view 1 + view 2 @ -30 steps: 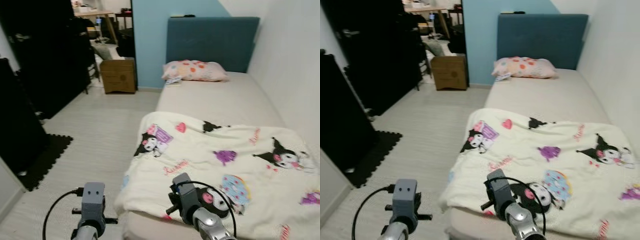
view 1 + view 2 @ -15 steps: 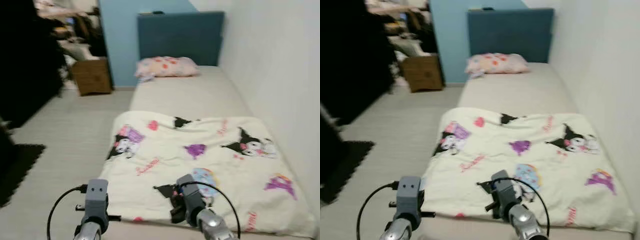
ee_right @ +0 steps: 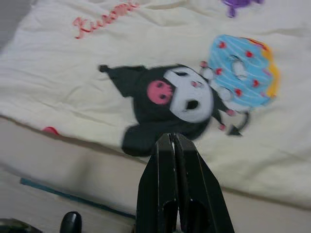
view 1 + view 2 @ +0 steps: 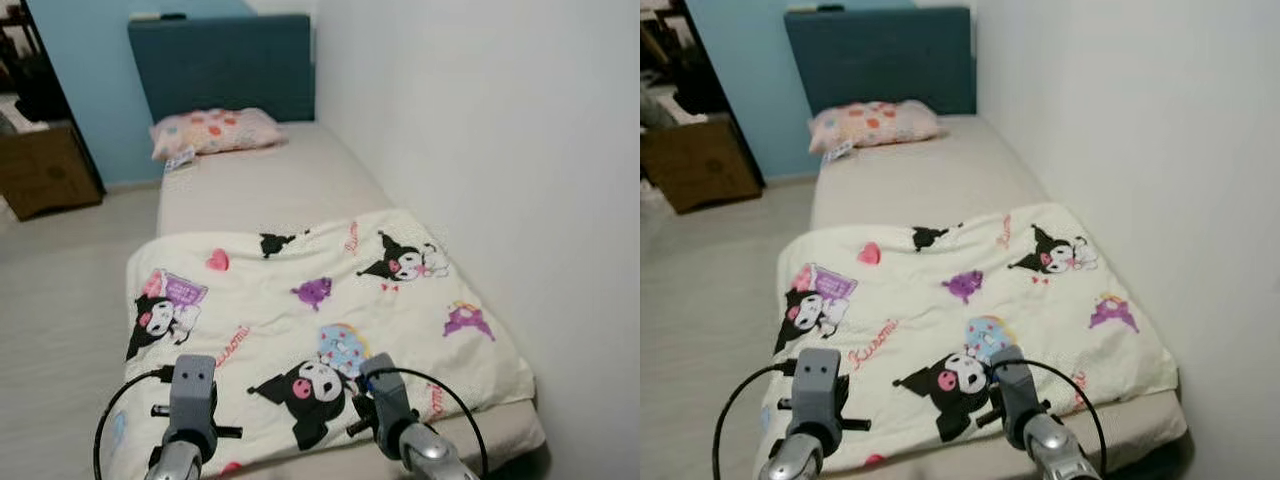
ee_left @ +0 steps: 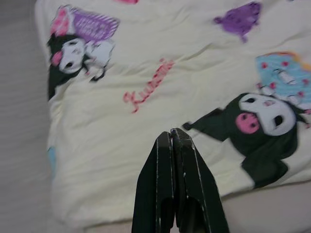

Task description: Clean up the room

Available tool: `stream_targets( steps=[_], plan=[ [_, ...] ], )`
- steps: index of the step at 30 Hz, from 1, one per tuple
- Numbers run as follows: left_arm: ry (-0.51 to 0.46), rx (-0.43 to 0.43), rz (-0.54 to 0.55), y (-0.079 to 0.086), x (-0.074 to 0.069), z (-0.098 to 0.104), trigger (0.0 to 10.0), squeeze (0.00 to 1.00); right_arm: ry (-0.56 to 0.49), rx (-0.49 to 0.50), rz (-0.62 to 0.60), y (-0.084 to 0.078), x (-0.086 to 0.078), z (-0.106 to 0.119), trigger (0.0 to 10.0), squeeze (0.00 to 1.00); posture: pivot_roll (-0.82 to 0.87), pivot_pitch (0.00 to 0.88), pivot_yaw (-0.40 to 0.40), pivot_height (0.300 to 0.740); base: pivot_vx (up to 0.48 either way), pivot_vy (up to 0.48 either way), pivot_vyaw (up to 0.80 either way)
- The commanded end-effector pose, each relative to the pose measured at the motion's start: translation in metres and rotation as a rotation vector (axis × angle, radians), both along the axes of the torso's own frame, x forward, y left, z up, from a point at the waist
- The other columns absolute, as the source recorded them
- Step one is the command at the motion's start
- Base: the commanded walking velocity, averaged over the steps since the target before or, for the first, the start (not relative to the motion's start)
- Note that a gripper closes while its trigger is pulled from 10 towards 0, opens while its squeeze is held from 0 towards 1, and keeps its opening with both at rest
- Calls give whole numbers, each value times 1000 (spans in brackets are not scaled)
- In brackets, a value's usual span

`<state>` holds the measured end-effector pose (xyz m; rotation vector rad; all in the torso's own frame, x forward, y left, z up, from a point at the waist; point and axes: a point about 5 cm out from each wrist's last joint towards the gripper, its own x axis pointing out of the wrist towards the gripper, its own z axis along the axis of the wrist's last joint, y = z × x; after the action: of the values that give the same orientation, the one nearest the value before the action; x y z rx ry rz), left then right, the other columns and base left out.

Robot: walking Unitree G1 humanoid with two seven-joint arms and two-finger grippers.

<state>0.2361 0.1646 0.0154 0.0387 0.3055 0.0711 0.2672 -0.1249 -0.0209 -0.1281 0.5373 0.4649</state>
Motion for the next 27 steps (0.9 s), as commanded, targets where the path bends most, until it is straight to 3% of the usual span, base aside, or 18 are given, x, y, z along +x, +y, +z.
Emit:
stream_targets(
  steps=[1, 7, 13, 27],
  plan=[
    [13, 21, -1, 4, -3, -3, 10000, 0, 2, 7, 2, 3, 1, 1, 10000, 0, -75, 0, 11, 740, 0, 0, 0],
    [0, 18, -19, 3, -2, -1, 10000, 0, 0, 7, 3, 4, 2, 1, 10000, 0, -78, 0, 15, 740, 0, 0, 0],
    [1, 27, -56, -1, -1, -1, 10000, 0, -2, 7, -2, 4, 3, 2, 10000, 0, -81, 0, 17, 740, 0, -480, 0],
    [-2, 35, -55, -1, -2, -2, 10000, 0, -7, 13, -5, 3, 4, 3, 10000, 0, -83, 0, 18, 740, 0, 0, 0]
  ],
)
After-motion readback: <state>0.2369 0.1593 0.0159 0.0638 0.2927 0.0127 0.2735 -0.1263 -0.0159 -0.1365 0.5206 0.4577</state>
